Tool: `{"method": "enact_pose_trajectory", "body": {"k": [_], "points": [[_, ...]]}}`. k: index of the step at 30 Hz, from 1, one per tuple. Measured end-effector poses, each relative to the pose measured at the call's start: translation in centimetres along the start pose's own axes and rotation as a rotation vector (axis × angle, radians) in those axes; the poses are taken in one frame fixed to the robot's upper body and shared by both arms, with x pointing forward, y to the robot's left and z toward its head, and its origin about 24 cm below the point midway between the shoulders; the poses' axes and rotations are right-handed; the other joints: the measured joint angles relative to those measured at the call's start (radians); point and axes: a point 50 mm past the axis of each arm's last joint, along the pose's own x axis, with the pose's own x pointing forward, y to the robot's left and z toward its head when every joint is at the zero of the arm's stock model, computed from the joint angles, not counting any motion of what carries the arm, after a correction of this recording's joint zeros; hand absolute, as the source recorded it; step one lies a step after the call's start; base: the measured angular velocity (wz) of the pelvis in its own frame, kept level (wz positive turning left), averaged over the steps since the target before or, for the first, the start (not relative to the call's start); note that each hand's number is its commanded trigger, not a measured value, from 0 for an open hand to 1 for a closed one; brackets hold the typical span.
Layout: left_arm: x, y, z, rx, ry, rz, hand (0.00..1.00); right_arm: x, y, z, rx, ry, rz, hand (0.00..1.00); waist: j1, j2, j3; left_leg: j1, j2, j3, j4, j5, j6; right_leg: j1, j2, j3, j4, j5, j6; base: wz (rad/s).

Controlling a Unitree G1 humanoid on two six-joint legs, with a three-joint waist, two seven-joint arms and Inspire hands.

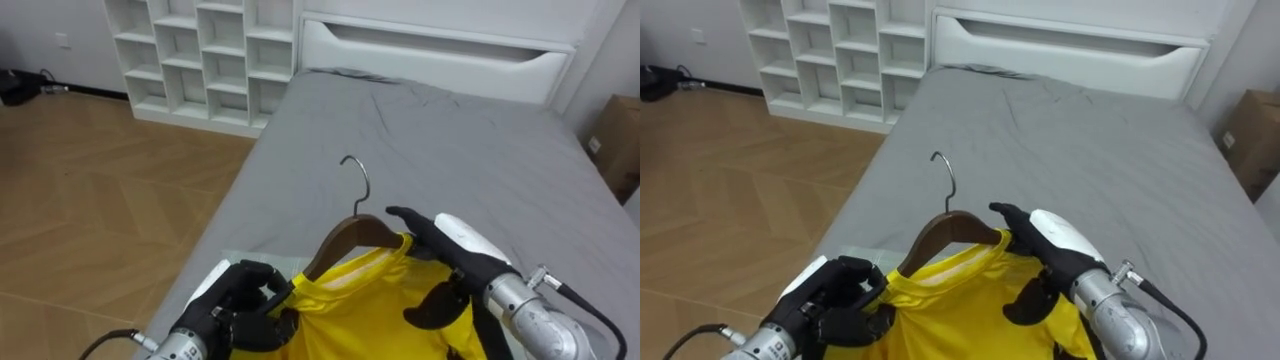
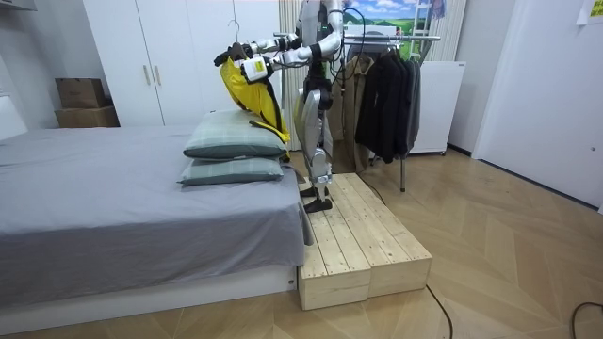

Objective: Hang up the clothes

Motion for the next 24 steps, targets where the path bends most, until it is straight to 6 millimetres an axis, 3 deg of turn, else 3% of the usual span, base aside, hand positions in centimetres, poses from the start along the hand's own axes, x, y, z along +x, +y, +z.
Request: {"method": "enact_pose_trajectory", "body": {"k": [14,24], "points": [[0.4,-1.1,0.3,-0.041,-0.017,-0.014,1.0,1.5,-0.8,2.4,0.02,-0.08,-0.06,0.0,0.004,-0.008,0.0046,0.004,0.0,-0.003,-0.007,0.0,0.0,0.0,-0.001,-0.003,-0.001,0.0,0.0,0.0],[0.6,-1.8,0.5,-0.063,-0.029,-0.047,1.0,2.0,-1.2,3.5,-0.004,-0.112,-0.092,0.0,0.026,-0.025,0.0141,0.003,-0.001,-0.009,-0.011,0.0,0.0,-0.002,-0.001,-0.009,-0.005,0.0,0.0,0.01]]}}
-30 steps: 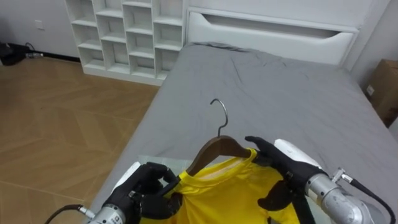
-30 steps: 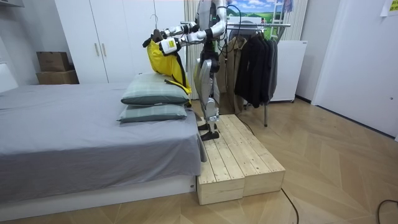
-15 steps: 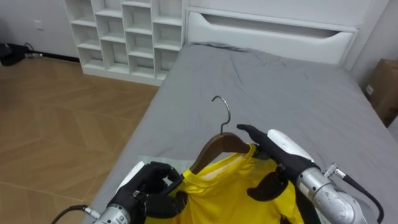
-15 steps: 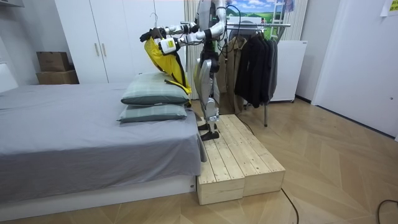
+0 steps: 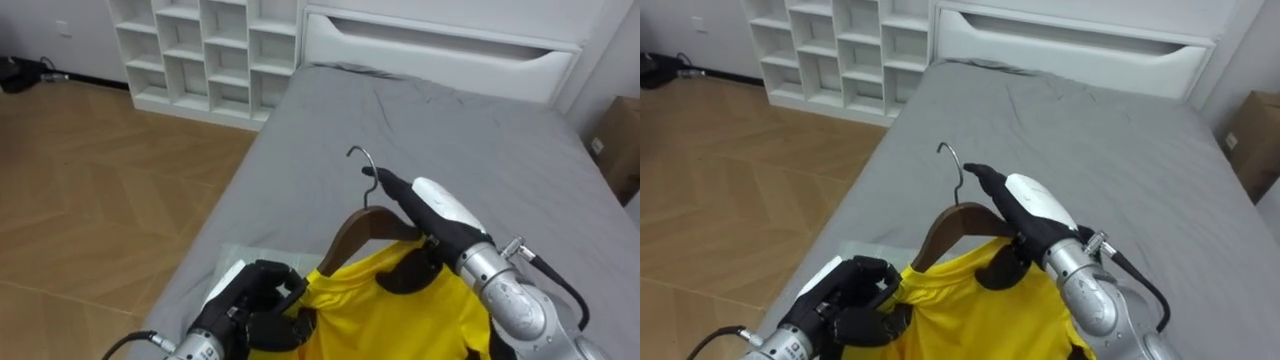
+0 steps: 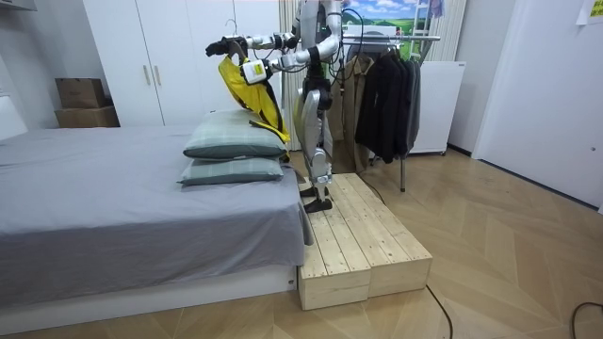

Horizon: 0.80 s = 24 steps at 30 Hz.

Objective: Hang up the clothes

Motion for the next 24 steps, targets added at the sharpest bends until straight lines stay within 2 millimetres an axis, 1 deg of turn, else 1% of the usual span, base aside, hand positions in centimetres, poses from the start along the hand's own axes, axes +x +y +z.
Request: {"method": "enact_pose_trajectory", "body": {"k": [7,8,9,10,24], "points": [[-0.1,0.2,-0.1,0.009,0.005,-0.008,1.0,0.1,1.0,0.1,0.005,-0.001,0.035,0.0,0.009,0.0,0.0,0.0,-0.002,-0.004,0.001,0.0,0.0,0.002,-0.001,0.001,0.0,0.0,0.0,0.02],[-0.1,0.3,-0.1,0.013,0.006,-0.007,1.0,0.1,1.0,0.1,0.004,-0.001,0.038,0.47,0.011,0.0,0.0,0.0,-0.002,-0.004,0.0,0.0,0.0,0.002,-0.001,0.002,0.0,0.0,0.0,0.0],[-0.1,0.3,-0.1,0.014,0.007,-0.006,1.0,0.1,1.1,0.1,0.003,-0.002,0.039,0.84,0.011,0.0,0.0,0.0,-0.002,-0.004,0.0,0.0,0.0,0.002,-0.001,0.003,0.0,0.0,0.0,0.0],[-0.1,0.3,-0.1,0.014,0.007,-0.006,1.0,0.1,1.1,0.1,0.004,-0.001,0.04,1.0,0.012,0.0,0.0,0.0,-0.002,-0.004,-0.001,0.0,0.0,0.002,-0.001,0.003,0.0,0.0,0.0,0.0],[-0.1,0.3,-0.1,0.016,0.008,-0.006,1.0,0.1,1.2,0.0,0.008,0.004,0.043,1.0,0.012,0.001,-0.0001,0.0,-0.004,-0.009,0.005,0.0,0.0,0.004,0.0,0.003,0.0,0.0,0.0,0.0]]}}
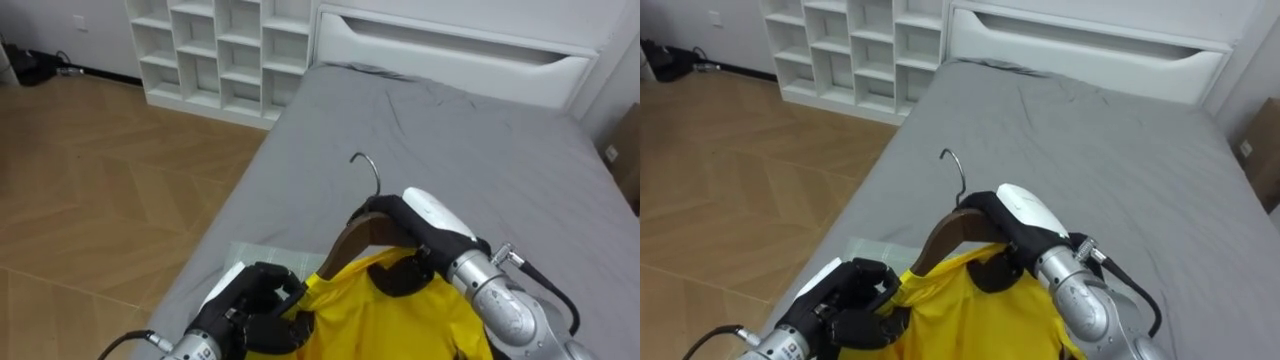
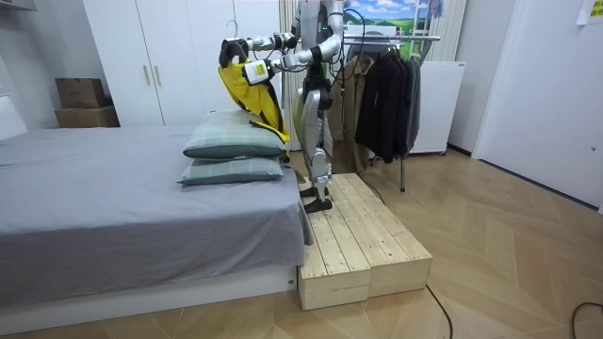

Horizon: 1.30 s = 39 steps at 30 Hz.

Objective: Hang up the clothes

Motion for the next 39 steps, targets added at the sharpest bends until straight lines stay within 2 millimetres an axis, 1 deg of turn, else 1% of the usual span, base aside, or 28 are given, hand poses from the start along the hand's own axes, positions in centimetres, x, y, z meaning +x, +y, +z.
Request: {"method": "enact_pose_trajectory", "body": {"k": [9,19,36,37,38,39], "points": [[0.0,0.0,0.0,0.0,0.0,0.002,1.0,-0.01,0.02,-0.01,0.001,0.0,-0.003,1.0,-0.008,0.003,-0.001,-0.002,0.0,0.001,0.002,0.0,0.0,-0.001,-0.001,0.0,0.0,0.0,0.0,0.0],[0.05,-0.26,-0.01,0.0,0.0,-0.008,1.0,-0.03,0.14,-0.22,0.0,0.01,-0.001,1.0,-0.007,0.014,-0.0076,0.002,0.002,0.006,0.004,0.0,0.0,0.002,0.0,0.005,0.002,0.0,0.0,-0.01],[0.05,-0.29,-0.02,0.002,0.001,-0.01,0.99,-0.04,0.29,-0.37,0.016,0.015,0.004,1.0,-0.01,0.013,-0.008,0.01,0.002,0.009,0.001,0.0,0.0,0.009,-0.001,0.003,0.002,0.0,0.0,0.0],[0.05,-0.31,-0.02,0.002,0.001,-0.011,0.51,-0.04,0.32,-0.43,0.023,0.017,0.006,1.0,-0.01,0.013,-0.0079,0.01,0.002,0.009,0.001,0.0,0.0,0.009,-0.001,0.003,0.002,0.0,0.0,0.0],[0.05,-0.33,-0.02,0.002,0.001,-0.012,0.0,-0.05,0.34,-0.45,0.027,0.018,0.006,1.0,-0.01,0.013,-0.0079,0.01,0.002,0.009,0.001,0.0,0.0,0.009,-0.001,0.003,0.002,0.0,0.0,0.0],[0.05,-0.34,-0.03,0.003,0.001,-0.013,0.0,-0.05,0.36,-0.49,0.03,0.019,0.007,1.0,-0.011,0.013,-0.0078,0.009,0.002,0.009,0.002,0.0,0.0,0.009,-0.001,0.003,0.002,0.0,0.0,0.0]]}}
